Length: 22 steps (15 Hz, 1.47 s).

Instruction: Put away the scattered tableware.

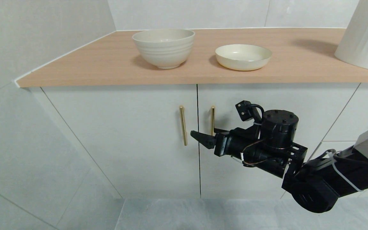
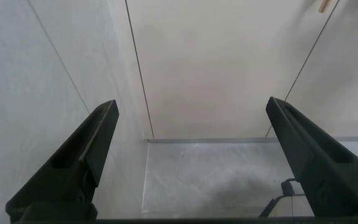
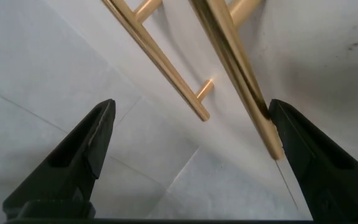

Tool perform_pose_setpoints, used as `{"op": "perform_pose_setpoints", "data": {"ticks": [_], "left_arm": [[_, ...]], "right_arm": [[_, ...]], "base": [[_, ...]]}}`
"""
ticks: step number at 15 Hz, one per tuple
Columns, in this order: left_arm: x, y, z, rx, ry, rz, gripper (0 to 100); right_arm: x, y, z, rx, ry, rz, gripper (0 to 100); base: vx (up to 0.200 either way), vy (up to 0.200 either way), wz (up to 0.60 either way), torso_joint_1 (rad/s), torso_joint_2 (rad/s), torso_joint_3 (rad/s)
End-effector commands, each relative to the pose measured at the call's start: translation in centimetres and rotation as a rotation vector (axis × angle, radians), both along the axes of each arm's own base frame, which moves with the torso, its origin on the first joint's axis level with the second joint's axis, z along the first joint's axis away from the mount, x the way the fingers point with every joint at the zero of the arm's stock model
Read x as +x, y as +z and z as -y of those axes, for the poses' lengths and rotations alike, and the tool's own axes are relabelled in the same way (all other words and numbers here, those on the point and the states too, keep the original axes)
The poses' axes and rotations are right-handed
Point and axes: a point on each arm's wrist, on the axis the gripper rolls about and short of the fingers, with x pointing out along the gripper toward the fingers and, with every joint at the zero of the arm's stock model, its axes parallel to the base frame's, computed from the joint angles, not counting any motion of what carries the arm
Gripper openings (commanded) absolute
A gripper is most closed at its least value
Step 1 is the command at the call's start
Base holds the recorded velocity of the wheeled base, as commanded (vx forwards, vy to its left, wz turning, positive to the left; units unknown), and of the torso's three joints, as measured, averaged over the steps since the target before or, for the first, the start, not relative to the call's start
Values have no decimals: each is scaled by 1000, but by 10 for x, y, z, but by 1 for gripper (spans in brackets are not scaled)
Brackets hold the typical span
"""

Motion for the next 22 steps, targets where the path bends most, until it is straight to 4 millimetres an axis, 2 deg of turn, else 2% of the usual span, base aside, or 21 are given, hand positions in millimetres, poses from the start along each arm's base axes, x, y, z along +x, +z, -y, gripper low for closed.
{"op": "perform_pose_setpoints", "data": {"ticks": [1, 11, 13, 16, 22], "left_arm": [[0, 0, 0, 0, 1, 0, 100], [0, 0, 0, 0, 1, 0, 100], [0, 0, 0, 0, 1, 0, 100], [0, 0, 0, 0, -1, 0, 100], [0, 0, 0, 6, -1, 0, 100]], "right_arm": [[3, -7, -5, -1, 8, -7, 100], [-10, -5, -9, 34, 46, -38, 100], [-28, 1, 3, 27, 69, -47, 100], [-66, 9, 22, 16, 170, -61, 100], [-109, 7, 49, -10, 247, -94, 100]], "base": [[0, 0, 0, 0, 0, 0], [0, 0, 0, 0, 0, 0], [0, 0, 0, 0, 0, 0], [0, 0, 0, 0, 0, 0], [0, 0, 0, 0, 0, 0]]}}
